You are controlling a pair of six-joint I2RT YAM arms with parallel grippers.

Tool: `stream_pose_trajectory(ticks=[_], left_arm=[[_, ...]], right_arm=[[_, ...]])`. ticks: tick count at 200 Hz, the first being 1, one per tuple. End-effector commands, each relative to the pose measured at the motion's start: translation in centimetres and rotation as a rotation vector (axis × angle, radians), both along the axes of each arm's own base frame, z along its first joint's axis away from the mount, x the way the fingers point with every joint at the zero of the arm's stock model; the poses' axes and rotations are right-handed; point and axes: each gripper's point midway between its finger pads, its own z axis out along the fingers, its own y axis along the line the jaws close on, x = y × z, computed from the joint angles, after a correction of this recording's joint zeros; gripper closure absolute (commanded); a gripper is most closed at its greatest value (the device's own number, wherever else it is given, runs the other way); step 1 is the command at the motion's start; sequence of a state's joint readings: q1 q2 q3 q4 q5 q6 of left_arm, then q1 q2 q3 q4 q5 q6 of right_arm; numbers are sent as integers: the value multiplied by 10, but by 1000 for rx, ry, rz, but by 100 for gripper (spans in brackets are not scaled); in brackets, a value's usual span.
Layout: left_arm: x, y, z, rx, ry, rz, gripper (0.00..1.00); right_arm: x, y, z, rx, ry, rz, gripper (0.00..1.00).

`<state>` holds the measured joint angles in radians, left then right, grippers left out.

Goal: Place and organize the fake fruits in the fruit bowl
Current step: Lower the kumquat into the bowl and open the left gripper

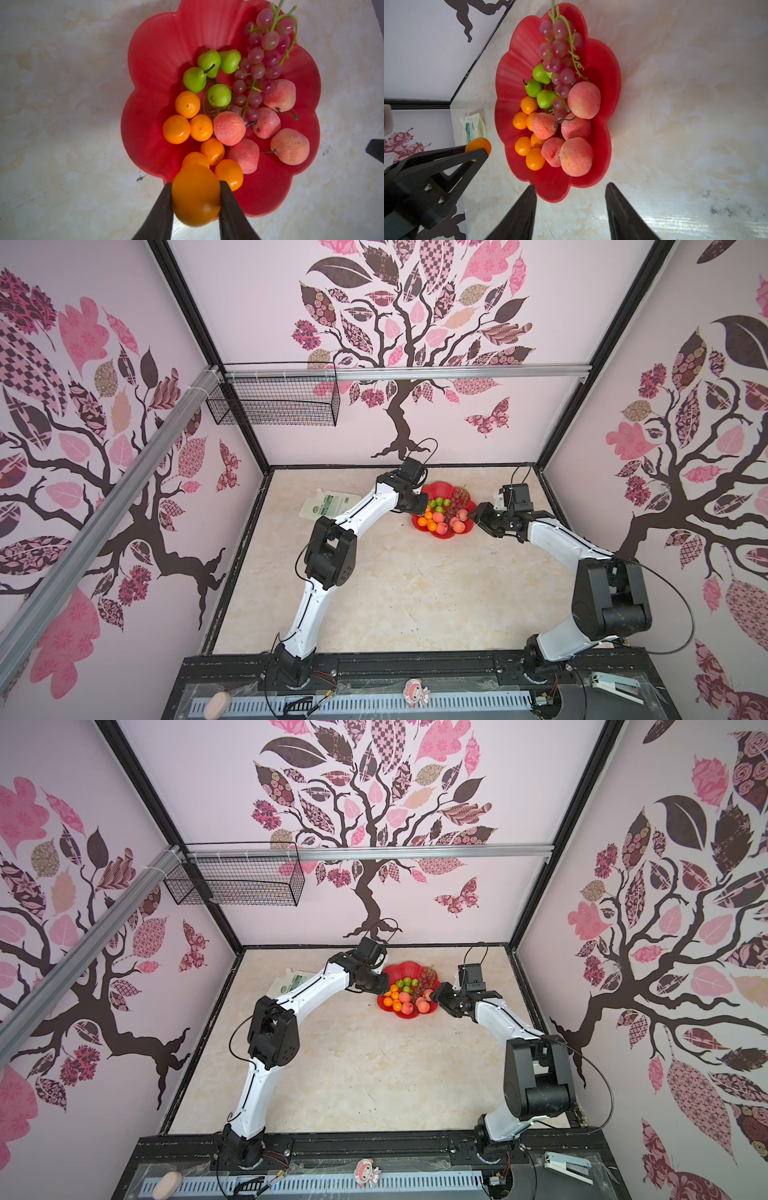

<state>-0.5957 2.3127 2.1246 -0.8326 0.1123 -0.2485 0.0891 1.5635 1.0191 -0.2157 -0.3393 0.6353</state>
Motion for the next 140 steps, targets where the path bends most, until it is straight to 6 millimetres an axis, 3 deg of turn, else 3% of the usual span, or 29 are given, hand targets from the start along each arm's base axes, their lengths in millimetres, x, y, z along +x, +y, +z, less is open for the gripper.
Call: stream_pose_trajectory(ticks=[1,84,140], left_arm=[[3,-5,-3,46,-14,-23,68],[4,-1,-25,169,-16,-22,66],[5,0,-31,183,-8,-19,58]], right_arm=[[-4,-1,19,-1,-44,18,43],[-7,-3,17,-13,-38,25,43],[-7,-3,18,-13,-40,28,43]])
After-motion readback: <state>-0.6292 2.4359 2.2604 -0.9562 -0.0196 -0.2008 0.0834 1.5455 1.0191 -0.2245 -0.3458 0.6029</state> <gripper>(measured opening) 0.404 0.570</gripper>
